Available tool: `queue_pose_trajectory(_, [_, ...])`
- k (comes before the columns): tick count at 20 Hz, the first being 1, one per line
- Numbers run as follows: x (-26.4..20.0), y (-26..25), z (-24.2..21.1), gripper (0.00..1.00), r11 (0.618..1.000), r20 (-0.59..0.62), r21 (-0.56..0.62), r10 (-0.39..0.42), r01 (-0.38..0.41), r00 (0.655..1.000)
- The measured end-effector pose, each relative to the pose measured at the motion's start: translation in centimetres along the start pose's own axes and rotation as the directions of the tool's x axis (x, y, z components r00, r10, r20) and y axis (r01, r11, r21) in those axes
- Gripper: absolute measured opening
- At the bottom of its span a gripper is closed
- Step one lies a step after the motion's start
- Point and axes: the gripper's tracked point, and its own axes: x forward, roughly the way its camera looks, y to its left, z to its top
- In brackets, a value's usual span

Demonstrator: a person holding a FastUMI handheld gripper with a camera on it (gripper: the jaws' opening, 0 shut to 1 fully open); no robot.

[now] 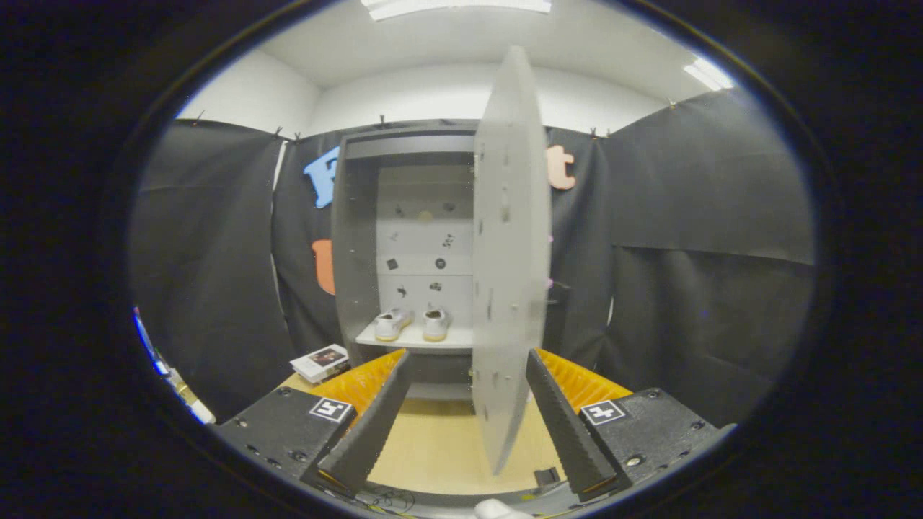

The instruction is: Open the shoe cabinet door, grab the shoes and put them into the shoe cabinet, then close the shoe cabinet door.

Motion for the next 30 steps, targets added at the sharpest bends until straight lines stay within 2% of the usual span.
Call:
queue_pose_trajectory(3, [0.4, -6.0, 0.2, 1.00, 0.997, 0.004, 0.007, -0.077, 0.077, 0.997])
queue_pose_trajectory(6, [0.9, -11.5, 0.1, 1.00, 0.993, -0.012, 0.029, -0.113, 0.113, 0.994])
queue_pose_trajectory(8, [2.9, -14.2, -0.3, 1.00, 0.993, -0.023, 0.036, -0.110, 0.110, 0.994])
queue_pose_trajectory(11, [6.0, -16.1, -0.8, 0.99, 0.998, -0.032, 0.043, -0.053, 0.054, 0.998])
queue_pose_trajectory(16, [11.1, -14.5, -1.2, 0.98, 0.992, -0.051, 0.043, 0.124, -0.122, 0.991])
queue_pose_trajectory(20, [12.5, -11.5, -0.9, 0.98, 0.969, -0.053, 0.038, 0.245, -0.244, 0.968])
queue_pose_trajectory(23, [12.6, -10.8, -0.5, 0.97, 0.964, -0.039, 0.028, 0.266, -0.265, 0.963])
queue_pose_trajectory(30, [12.4, -8.6, -0.2, 0.93, 0.965, -0.052, -0.020, 0.259, -0.260, 0.964])
